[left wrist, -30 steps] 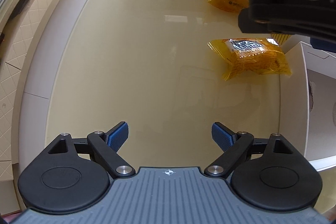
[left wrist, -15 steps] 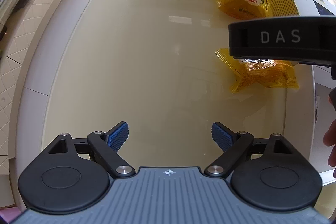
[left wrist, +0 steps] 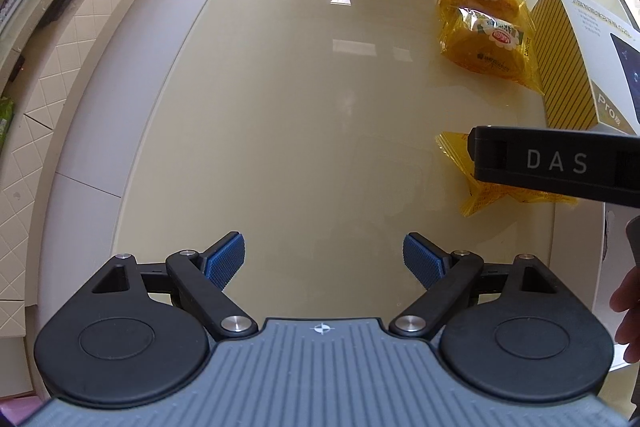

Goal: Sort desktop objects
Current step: 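Lower the right tool over the barcode-labelled yellow bread packet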

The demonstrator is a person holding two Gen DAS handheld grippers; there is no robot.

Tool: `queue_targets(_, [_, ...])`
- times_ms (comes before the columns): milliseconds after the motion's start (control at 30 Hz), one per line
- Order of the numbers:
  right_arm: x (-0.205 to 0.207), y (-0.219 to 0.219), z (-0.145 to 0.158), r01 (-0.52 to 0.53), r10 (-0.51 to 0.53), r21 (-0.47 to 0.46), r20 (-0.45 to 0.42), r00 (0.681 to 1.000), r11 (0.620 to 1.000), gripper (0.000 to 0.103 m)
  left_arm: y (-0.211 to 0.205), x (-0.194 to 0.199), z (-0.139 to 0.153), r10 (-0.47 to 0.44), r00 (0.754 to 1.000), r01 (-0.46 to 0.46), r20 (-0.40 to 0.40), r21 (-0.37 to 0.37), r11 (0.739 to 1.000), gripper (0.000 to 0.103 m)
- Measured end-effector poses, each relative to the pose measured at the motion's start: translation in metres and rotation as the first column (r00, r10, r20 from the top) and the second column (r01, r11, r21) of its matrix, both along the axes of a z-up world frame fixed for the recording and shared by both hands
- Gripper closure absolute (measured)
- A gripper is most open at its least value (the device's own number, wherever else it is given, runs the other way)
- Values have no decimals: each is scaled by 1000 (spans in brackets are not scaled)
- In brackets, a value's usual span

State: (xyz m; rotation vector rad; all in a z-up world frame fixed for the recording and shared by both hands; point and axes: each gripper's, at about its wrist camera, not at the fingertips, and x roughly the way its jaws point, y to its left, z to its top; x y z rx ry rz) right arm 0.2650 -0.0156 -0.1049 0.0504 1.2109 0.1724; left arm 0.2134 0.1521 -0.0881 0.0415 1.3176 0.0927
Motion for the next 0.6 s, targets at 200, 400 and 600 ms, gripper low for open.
queue_targets(200, [-2,0,-2,-9,9,-19,-4,1000,1000,0,-2,0,2,-12,1000,12,7,5,1000,0])
queue_targets(400, [-4,0,-4,-18,18,-38,-8,1000,999,0,-6,-2,-5,-17,1000,17,-4,5,1000,0])
queue_targets(600, [10,9,-17,-70,69,-65,-19,997,995,0,-7,-2,-8,-22,1000,22,-6,1,1000,0])
